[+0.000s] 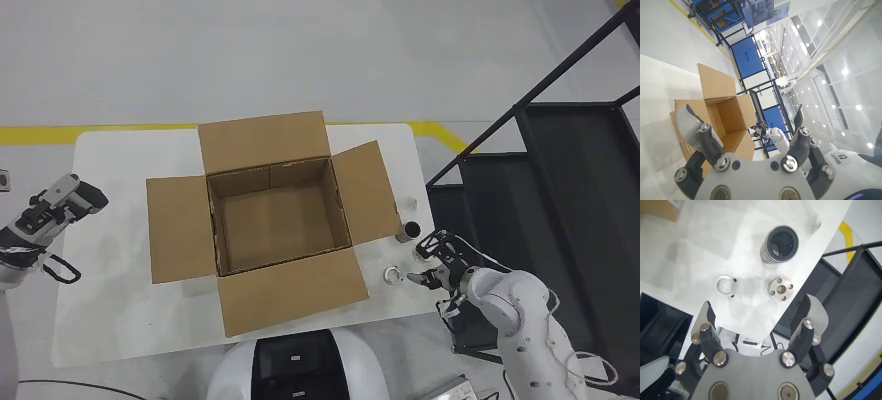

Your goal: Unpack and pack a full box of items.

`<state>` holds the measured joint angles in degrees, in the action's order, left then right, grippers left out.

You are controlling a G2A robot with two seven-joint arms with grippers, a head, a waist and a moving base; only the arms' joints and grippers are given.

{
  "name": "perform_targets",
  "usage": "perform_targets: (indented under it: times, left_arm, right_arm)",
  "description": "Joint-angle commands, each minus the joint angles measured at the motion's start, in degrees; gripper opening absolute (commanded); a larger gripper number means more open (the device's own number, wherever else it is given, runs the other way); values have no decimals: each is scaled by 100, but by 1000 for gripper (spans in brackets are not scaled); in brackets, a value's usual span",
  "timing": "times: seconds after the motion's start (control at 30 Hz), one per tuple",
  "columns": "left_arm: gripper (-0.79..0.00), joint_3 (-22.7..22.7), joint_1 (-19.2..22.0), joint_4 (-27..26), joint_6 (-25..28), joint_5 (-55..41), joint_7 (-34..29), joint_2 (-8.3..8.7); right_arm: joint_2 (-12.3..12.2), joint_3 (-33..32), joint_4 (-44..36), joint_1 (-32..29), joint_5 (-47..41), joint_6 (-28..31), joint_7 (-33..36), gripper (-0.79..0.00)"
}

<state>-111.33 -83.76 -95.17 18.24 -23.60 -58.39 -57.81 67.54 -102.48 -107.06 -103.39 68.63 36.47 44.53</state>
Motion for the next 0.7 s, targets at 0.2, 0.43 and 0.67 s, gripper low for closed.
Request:
perform_targets:
  times: [0.2, 0.43, 0.67]
  left_arm:
    - [0, 0, 0, 0, 0, 0, 0, 0]
    - [0, 0, 0, 0, 0, 0, 0, 0]
    - [0, 0, 0, 0, 0, 0, 0, 0]
  right_arm:
    - [-64, -423, -1042, -374, -1004, 65, 661, 0]
    - [-64, -423, -1042, -374, -1004, 65, 661, 0]
    - [-65, -411, -1038, -369, -979, 64, 649, 0]
